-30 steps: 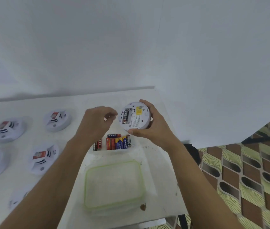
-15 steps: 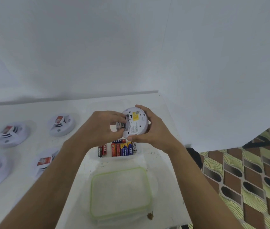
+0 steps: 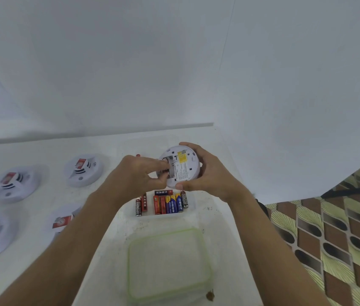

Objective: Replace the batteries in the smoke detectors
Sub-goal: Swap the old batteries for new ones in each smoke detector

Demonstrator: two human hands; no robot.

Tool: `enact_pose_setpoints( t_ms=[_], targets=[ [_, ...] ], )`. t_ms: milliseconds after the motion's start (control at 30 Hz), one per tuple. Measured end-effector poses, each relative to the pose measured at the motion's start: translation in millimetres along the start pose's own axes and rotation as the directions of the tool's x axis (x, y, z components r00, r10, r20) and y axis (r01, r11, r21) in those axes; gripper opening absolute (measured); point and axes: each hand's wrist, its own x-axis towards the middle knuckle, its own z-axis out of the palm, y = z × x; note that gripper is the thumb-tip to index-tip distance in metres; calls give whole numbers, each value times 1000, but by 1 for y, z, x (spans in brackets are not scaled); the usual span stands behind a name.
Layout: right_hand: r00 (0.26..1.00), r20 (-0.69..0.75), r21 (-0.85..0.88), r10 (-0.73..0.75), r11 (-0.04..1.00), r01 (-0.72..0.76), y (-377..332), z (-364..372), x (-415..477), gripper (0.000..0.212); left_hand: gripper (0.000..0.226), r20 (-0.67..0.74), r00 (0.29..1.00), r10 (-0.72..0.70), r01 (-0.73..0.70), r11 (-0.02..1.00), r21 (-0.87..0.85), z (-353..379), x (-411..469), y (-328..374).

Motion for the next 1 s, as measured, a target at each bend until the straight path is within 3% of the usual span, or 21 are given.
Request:
enact_pose_setpoints(
  t_ms=[100,333,433,533,600,700,800,867,933,1000],
  targets=[
    [1000,-16,24,-3,1000,4,3,3,0,88,30,-47,999,-26,25,1000,-17,-1,-1,-4],
    [996,-83,64,-17,998,23,4,9,-1,89,40,0,999,-32,32,996,-85,-4,-5,-11],
    [996,-91,76,-20,997,27,4,11,-3,91,38,-83,995,-59,52,995,-84,-1,-6,-11],
    [993,-113,93,-17,995,28,4,13,-4,91,32,-241,945,-222,171,962,-215,0,-9,-7],
    [990,-143,96,-15,995,29,5,14,-5,90,27,-267,906,-330,245,920,-306,-1,-11,-5],
    [976,-216,87,-20,995,39,7,14,-8,90,11,-144,904,-402,351,892,-286,-6,-13,-7],
    [960,-279,87,-23,995,49,10,15,-8,89,20,49,899,-435,436,880,-188,-9,-14,-11],
    [953,-300,84,-28,995,56,11,15,-8,89,27,239,880,-410,420,907,9,-8,-12,-14],
    [951,-308,77,-35,995,61,11,16,-8,88,37,403,828,-389,310,918,249,0,-11,-15],
    [949,-313,76,-38,995,65,11,17,-8,89,42,484,761,-433,261,886,382,10,-10,-13]
  ],
)
